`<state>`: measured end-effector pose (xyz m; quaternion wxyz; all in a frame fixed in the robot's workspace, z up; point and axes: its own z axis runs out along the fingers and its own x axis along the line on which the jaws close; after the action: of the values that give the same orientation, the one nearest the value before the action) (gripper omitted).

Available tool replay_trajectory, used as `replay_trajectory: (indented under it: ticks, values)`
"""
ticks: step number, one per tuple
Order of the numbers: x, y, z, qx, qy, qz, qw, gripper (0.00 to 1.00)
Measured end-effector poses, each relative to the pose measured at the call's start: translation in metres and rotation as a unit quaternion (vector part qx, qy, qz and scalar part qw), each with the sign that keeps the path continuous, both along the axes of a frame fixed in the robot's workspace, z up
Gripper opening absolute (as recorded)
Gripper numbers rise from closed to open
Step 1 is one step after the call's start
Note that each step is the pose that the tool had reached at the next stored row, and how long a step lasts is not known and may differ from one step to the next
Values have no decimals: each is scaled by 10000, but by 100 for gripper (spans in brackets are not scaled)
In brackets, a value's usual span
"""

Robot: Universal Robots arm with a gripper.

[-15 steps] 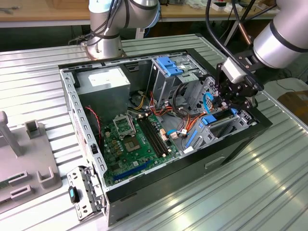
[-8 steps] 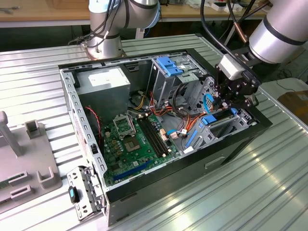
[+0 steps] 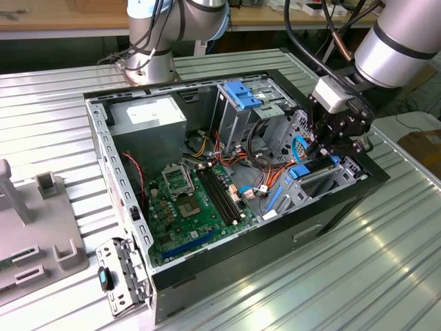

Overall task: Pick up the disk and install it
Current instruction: 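Insert the second disk wire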

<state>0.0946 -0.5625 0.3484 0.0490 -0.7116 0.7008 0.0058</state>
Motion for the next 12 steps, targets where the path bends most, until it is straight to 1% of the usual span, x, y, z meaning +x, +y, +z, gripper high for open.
replay_trajectory:
  ticks: [1,2,4,5,10,12]
  values:
    - [0,0,3,-44,0,0,10000,16]
    - [0,0,4,-104,0,0,9999,16]
    - [0,0,4,-180,0,0,9998,16]
    - [0,0,3,-249,0,0,9997,16]
    - [0,3,5,-285,0,0,9996,16]
    - [0,4,4,-318,0,0,9995,16]
